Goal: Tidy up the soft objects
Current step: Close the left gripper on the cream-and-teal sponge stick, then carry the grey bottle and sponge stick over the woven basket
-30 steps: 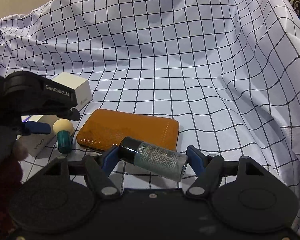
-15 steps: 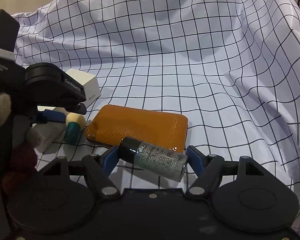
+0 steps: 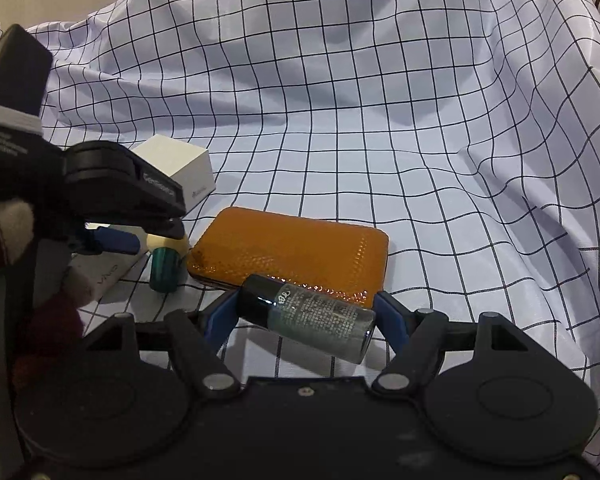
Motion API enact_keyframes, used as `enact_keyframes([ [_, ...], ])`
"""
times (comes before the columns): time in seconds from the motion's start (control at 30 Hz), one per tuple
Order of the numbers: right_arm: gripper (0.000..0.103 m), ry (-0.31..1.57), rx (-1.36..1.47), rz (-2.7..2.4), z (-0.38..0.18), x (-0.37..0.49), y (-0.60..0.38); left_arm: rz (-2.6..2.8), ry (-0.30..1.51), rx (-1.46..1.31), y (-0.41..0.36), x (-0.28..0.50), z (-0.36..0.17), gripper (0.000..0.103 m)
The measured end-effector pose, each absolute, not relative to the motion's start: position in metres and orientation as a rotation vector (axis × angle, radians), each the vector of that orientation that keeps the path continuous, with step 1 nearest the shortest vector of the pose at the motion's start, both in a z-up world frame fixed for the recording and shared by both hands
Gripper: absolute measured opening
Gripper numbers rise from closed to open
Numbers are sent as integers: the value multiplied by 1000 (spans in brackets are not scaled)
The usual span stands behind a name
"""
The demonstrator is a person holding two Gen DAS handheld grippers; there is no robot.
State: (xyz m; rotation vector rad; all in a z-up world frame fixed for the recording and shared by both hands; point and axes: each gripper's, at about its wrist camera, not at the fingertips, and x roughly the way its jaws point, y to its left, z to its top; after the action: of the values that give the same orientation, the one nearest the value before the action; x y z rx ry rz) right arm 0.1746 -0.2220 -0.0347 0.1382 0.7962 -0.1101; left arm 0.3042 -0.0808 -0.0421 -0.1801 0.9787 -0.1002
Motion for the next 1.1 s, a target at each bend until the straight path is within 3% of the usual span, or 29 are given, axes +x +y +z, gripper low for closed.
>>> enact_keyframes([
  [0.4, 73, 803, 144, -111, -37, 176, -225, -124, 985, -165, -91, 311, -48, 42],
  [0.7, 73, 801, 144, -115, -36, 175, -226, -147, 972, -173, -86, 304, -45, 37],
  [1.1, 73, 768, 140, -111, -18, 159, -219, -218, 900, -163, -66, 271, -5, 37],
])
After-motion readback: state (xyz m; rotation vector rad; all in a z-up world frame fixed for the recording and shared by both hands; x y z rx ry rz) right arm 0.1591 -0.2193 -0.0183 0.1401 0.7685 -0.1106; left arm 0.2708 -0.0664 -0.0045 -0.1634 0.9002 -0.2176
